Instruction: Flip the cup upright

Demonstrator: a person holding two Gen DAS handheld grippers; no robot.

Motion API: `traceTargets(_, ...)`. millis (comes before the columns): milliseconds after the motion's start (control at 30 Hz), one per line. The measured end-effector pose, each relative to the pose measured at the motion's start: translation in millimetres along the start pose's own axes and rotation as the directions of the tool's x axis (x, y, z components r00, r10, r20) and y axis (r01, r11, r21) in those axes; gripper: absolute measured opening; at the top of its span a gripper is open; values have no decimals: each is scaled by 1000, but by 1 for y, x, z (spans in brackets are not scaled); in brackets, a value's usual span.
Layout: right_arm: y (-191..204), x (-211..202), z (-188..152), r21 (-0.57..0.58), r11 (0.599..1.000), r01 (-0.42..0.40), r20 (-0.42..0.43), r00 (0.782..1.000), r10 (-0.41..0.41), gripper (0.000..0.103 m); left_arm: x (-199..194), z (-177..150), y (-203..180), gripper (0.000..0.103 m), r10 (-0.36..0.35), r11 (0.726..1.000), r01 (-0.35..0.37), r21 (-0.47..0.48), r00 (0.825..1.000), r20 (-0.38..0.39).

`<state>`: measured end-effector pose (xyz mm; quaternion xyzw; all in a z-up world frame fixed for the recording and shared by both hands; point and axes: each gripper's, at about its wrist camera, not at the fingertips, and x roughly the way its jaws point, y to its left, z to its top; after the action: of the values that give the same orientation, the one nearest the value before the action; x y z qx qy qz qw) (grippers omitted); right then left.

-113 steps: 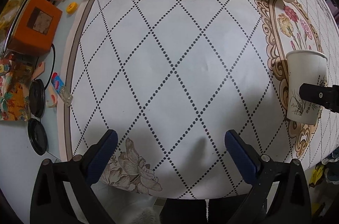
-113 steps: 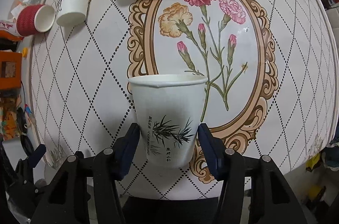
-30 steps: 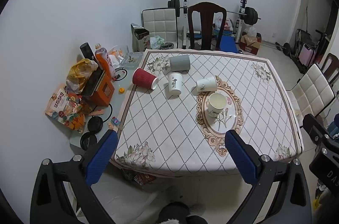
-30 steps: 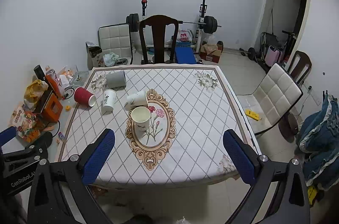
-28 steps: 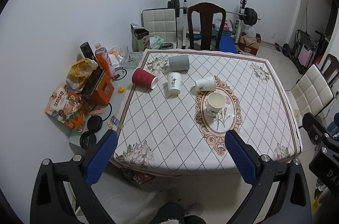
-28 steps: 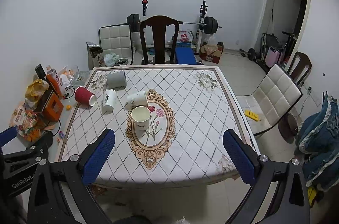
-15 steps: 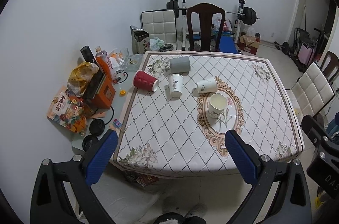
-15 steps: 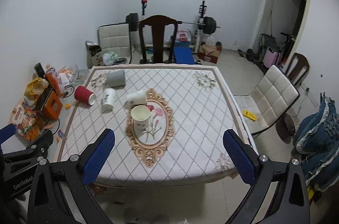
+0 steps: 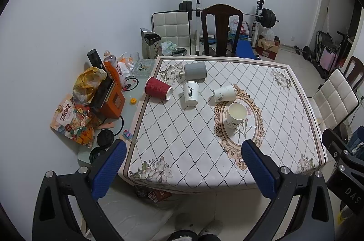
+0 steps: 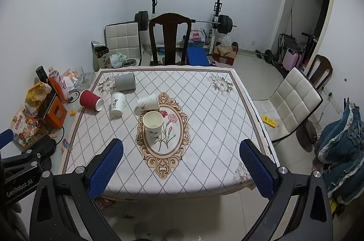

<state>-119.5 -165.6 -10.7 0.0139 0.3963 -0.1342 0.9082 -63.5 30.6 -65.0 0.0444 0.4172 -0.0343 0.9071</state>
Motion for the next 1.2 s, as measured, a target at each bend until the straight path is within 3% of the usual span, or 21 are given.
traceTargets(1200,7,11,-11,3,1000,-12,-44,999,12,103,1,-5,5,103,-9,1000,9,8,1000,-9)
